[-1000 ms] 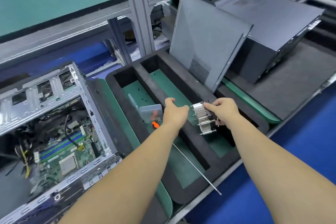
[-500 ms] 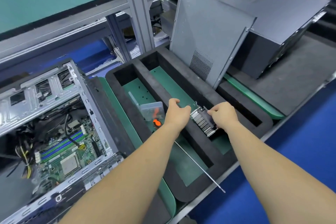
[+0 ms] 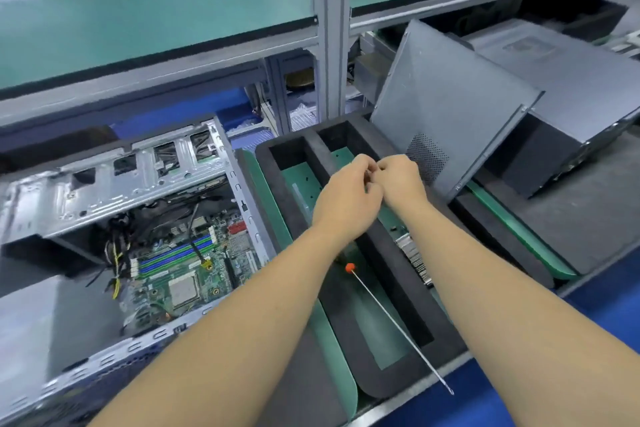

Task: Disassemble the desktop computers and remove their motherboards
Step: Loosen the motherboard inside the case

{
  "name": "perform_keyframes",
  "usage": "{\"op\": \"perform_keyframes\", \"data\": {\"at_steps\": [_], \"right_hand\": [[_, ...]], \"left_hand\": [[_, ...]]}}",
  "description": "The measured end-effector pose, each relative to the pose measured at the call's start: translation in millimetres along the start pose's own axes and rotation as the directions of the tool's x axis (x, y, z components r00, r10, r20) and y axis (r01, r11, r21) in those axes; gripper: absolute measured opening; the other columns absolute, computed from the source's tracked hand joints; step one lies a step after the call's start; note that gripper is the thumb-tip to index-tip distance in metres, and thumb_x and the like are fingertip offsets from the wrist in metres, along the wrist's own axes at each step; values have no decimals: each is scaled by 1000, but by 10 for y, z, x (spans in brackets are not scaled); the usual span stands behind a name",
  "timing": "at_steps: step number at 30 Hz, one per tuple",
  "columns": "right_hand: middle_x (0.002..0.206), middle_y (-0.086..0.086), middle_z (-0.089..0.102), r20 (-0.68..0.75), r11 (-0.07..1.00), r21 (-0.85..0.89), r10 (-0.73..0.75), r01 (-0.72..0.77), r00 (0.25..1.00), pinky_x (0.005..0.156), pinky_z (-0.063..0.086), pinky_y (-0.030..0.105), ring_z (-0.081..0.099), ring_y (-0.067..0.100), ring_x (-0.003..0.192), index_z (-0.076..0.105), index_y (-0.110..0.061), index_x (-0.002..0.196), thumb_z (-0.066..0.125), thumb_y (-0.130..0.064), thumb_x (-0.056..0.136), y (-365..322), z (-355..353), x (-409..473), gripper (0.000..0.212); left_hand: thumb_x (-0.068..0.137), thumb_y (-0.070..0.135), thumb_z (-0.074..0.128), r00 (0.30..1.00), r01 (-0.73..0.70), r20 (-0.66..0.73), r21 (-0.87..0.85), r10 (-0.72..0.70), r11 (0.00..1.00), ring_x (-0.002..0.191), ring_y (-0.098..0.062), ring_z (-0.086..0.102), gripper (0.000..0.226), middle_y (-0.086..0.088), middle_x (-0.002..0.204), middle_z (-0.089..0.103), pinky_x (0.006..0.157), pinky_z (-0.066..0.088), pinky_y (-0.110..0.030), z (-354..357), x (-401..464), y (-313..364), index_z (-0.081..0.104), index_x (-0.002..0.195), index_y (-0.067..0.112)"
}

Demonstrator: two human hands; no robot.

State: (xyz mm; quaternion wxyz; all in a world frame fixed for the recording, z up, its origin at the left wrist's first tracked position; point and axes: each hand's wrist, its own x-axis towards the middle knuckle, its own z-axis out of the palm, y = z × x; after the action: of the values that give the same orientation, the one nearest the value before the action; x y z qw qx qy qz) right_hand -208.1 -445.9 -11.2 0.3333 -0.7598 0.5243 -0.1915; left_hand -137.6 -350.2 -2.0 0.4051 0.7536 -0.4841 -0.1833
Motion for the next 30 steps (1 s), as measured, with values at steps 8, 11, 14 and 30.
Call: {"op": "perform_keyframes", "data": {"at_steps": [8, 11, 14, 30], "right_hand": [[81, -1, 70, 337, 834, 111, -543, 540, 769, 66, 47, 33, 60, 15, 74, 71, -25, 83, 50, -18, 92, -1523, 1023, -530, 24], [103, 8, 71, 499, 739, -55, -562, 671, 660, 76, 53, 37, 63, 25, 85, 70, -20, 116, 49, -20, 95, -1712, 1449, -703, 29], [113, 12, 69, 658, 676, -125, -492, 726, 571, 72, 52, 34, 61, 22, 77, 67, -14, 124, 45, -13, 99, -1774, 1783, -805, 33], [92, 8, 60, 678, 446, -433, -412, 783, 609, 65, 54, 40, 58, 31, 74, 44, -19, 96, 58, -15, 91, -1520, 2110, -869, 16]], "left_hand": [[91, 22, 49, 979, 92, -203, 412, -7, 906, 80, -30, 59, 11, -4, 88, 66, 69, 50, -43, -1861, -468, -898, 55, 100, 21], [91, 24, 51, 954, 297, -128, 548, -273, 782, 89, -29, 61, 14, -5, 100, 69, 76, 51, -38, -2268, -855, -1434, 61, 101, 23], [91, 24, 49, 889, 355, -29, 672, -456, 650, 93, -27, 62, 13, -3, 109, 67, 72, 46, -32, -2348, -1172, -1808, 59, 98, 29], [85, 11, 63, 713, 400, 255, 617, -653, 678, 93, -28, 62, 10, -9, 101, 65, 86, 56, -44, -2009, -1174, -2265, 56, 91, 15]]}}
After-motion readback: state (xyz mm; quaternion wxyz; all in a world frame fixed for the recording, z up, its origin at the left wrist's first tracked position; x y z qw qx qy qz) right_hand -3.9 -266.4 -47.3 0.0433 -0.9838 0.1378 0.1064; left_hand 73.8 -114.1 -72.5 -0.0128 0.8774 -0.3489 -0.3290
